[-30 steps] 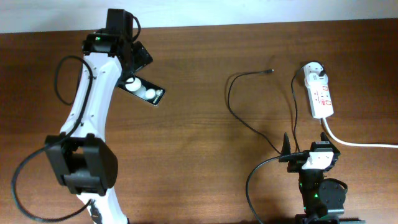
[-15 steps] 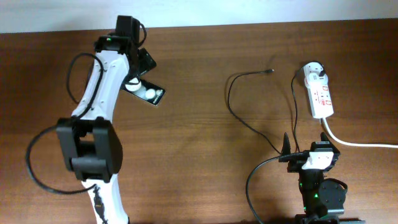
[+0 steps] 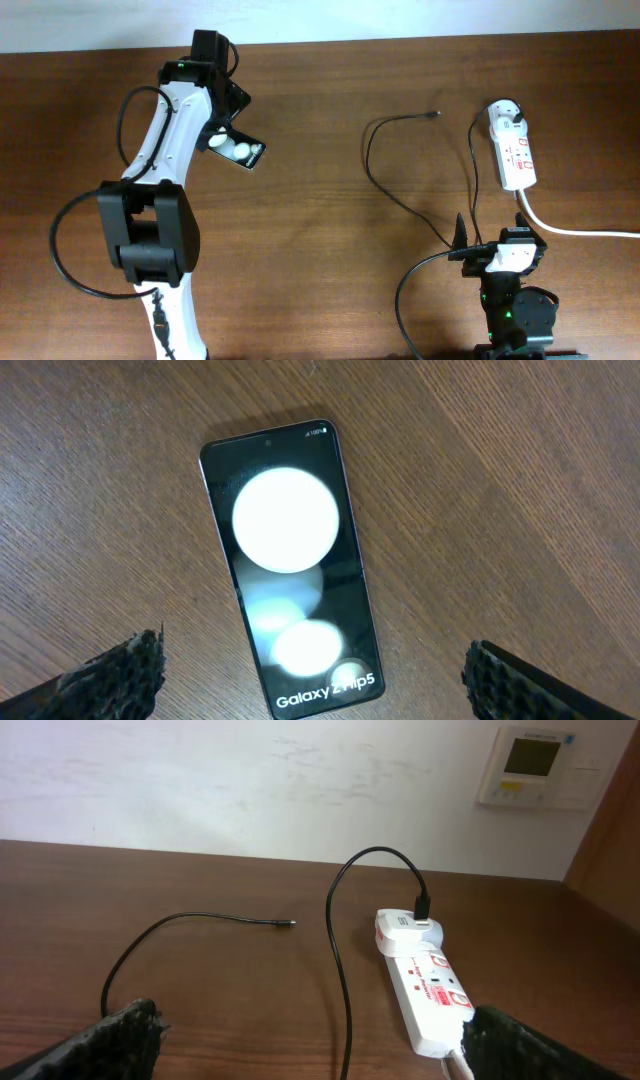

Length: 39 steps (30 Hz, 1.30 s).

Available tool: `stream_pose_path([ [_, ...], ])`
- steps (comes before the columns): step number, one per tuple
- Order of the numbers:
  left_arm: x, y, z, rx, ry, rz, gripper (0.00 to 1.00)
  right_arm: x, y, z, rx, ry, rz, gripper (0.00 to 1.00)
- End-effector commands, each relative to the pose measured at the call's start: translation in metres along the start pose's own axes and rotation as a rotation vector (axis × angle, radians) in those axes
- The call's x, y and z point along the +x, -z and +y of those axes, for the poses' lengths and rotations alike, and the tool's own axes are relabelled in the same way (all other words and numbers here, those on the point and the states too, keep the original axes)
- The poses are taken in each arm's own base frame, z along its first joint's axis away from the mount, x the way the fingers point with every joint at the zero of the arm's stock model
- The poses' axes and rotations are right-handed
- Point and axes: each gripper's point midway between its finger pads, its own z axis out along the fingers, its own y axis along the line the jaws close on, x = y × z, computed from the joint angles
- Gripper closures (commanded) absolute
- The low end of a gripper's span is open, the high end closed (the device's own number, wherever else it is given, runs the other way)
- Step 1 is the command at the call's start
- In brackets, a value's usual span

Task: Plug charger to phone and switch on socket
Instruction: 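Grasp the black phone's edge with the left gripper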

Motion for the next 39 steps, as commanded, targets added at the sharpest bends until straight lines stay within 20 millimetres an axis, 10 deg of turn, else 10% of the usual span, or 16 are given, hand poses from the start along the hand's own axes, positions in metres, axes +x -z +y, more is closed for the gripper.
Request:
stream_pose_path([
  [1,-0.001,-0.002,-0.004,0.004,0.021,-0.002,0.01,0.004,0.0,0.003,-0.012,-0.004,0.006,0.01],
  [20,-0.007,-0.006,0.015,0.127,0.13,0.236,0.0,0.004,0.0,0.003,-0.012,-0.004,0.006,0.01],
  [26,0.028,-0.04,0.006,0.013,0.032,0.22,0.01,0.004,0.0,0.003,-0.012,-0.004,0.006,0.01],
  [39,0.035,-0.081,0.014,-0.07,0.008,0.19,0.01,0.004,0.0,0.003,-0.012,-0.004,0.006,0.01],
])
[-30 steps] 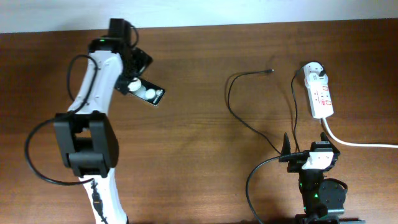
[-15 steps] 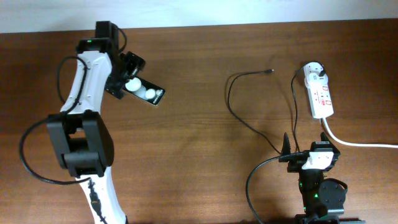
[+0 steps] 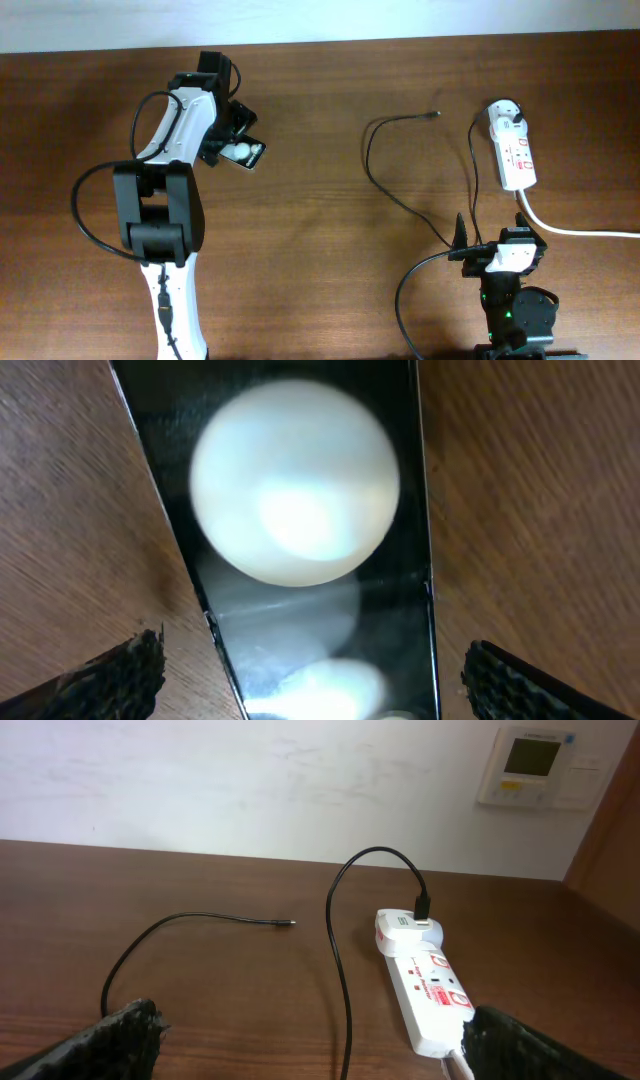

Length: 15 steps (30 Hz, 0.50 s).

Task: Plug charger to phone and switch on socket
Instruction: 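Grasp the black phone's edge with the left gripper, then lift the phone with the left gripper and tilt it upright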

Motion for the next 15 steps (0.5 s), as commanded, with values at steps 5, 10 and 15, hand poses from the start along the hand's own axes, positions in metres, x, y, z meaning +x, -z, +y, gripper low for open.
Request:
stream_pose_path([
  [5,0.011,-0.043,0.016,-0.092,-0.005,0.052,0.01,0.004,0.0,0.003,-0.011,-0.004,0.005,0.01],
  [10,0.013,-0.043,0.019,-0.105,-0.007,0.062,0.09,0.004,0.0,0.003,-0.011,-0.004,0.005,0.01],
  [15,0.016,-0.042,0.023,-0.122,-0.008,0.073,0.25,0.004,0.0,0.003,-0.011,-0.004,0.005,0.01],
])
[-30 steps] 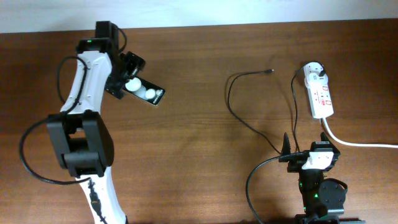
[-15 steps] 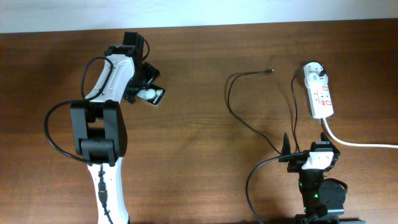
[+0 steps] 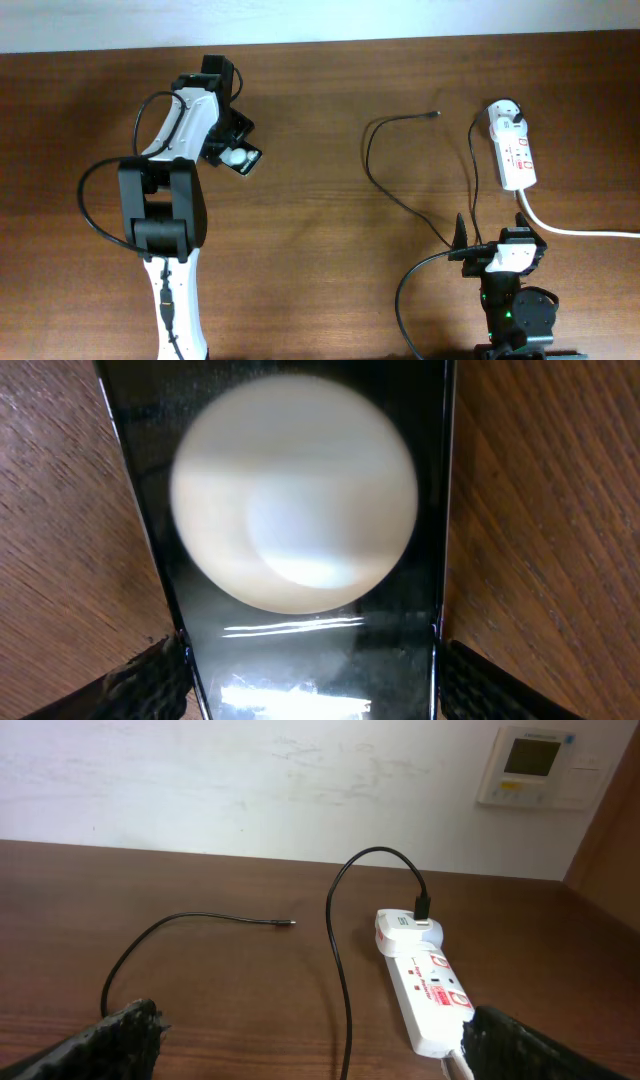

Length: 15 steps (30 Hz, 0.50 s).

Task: Plug charger to phone and switch on socket
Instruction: 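Lift the phone with the left gripper and tilt it upright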

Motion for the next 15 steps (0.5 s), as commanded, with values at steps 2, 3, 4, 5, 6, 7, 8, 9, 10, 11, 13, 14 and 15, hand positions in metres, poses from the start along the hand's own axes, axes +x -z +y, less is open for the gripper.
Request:
stream_pose_path([
  [2,0.012,-0.028,0.013,-0.064,0.0,0.058,0.3,0.004,0.0,0.003,-0.011,-0.004,0.005,0.01],
  [3,0.013,-0.027,0.015,-0.071,0.001,0.063,0.36,0.004,0.0,0.003,-0.011,-0.004,0.005,0.01],
  [4,0.013,-0.023,0.015,-0.076,0.0,0.067,0.37,0.004,0.0,0.003,-0.011,-0.004,0.005,0.01],
  [5,0.012,-0.02,0.014,-0.075,0.0,0.066,0.37,0.004,0.0,0.003,-0.011,-0.004,0.005,0.01],
  [6,0.008,-0.01,0.01,-0.067,0.001,0.059,0.38,0.004,0.0,0.003,-0.011,-0.004,0.005,0.01],
  [7,0.004,-0.003,0.006,-0.056,-0.014,0.052,0.39,0.004,0.0,0.003,-0.011,-0.004,0.005,0.01],
  [8,0.002,0.003,0.004,-0.049,-0.037,0.048,0.39,0.004,0.0,0.003,-0.011,-0.004,0.005,0.01],
  [9,0.002,0.008,0.005,-0.054,-0.049,0.053,0.36,0.004,0.0,0.003,-0.011,-0.004,0.005,0.01],
  [10,0.004,0.009,0.007,-0.062,-0.078,0.06,0.33,0.004,0.0,0.003,-0.011,-0.004,0.005,0.01],
  [11,0.009,0.01,0.013,-0.087,-0.096,0.081,0.33,0.004,0.0,0.003,-0.012,-0.004,0.006,0.01],
  [13,0.011,0.01,0.015,-0.093,-0.144,0.093,0.36,0.004,0.0,0.003,-0.011,-0.004,0.005,0.01],
  [14,0.013,0.011,0.017,-0.102,-0.16,0.103,0.36,0.004,0.0,0.003,-0.011,-0.004,0.005,0.01],
  [15,0.016,0.012,0.019,-0.108,-0.169,0.118,0.36,0.004,0.0,0.003,-0.011,-0.004,0.005,0.01],
])
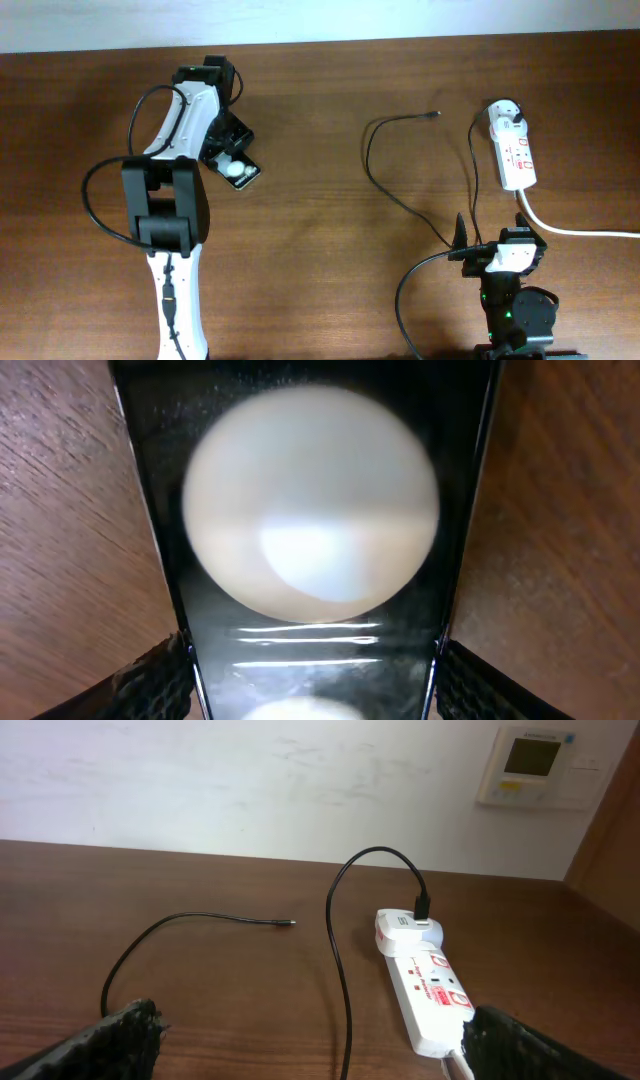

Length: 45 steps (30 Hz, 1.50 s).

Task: Plug charger to phone and switch on socket
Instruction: 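Lift the phone with the left gripper and tilt it upright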

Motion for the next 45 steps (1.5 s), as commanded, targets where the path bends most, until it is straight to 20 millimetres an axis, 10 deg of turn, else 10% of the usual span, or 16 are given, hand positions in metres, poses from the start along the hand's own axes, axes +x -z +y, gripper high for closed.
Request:
stream_pose_path([
  [1,0.005,0.005,0.001,0.003,-0.071,0.031,0.36,0.004,0.0,0.003,-0.012,-0.003,0.006,0.01],
  [7,0.003,0.037,-0.011,0.038,-0.271,-0.005,0.4,0.004,0.0,0.003,-0.012,-0.003,0.006,0.01],
  [18,0.083,0.031,-0.075,0.044,-0.605,-0.028,0.41,0.004,0.0,0.003,-0.012,-0.003,0.006,0.01],
  [21,0.084,0.018,-0.083,0.054,-0.618,-0.055,0.36,0.004,0.0,0.003,-0.012,-0.003,0.006,0.01],
  [23,0.073,0.023,-0.088,0.049,-0.68,-0.113,0.04,0.004,0.0,0.003,-0.012,-0.003,0.006,0.01],
  [30,0.076,0.059,-0.133,0.167,-0.969,-0.238,0.01,0.004,0.0,0.003,-0.012,-0.003,0.006,0.01],
  [45,0.105,0.001,-0.122,0.169,-0.976,-0.112,0.01,0.004,0.0,0.003,-0.012,-0.003,0.006,0.01],
])
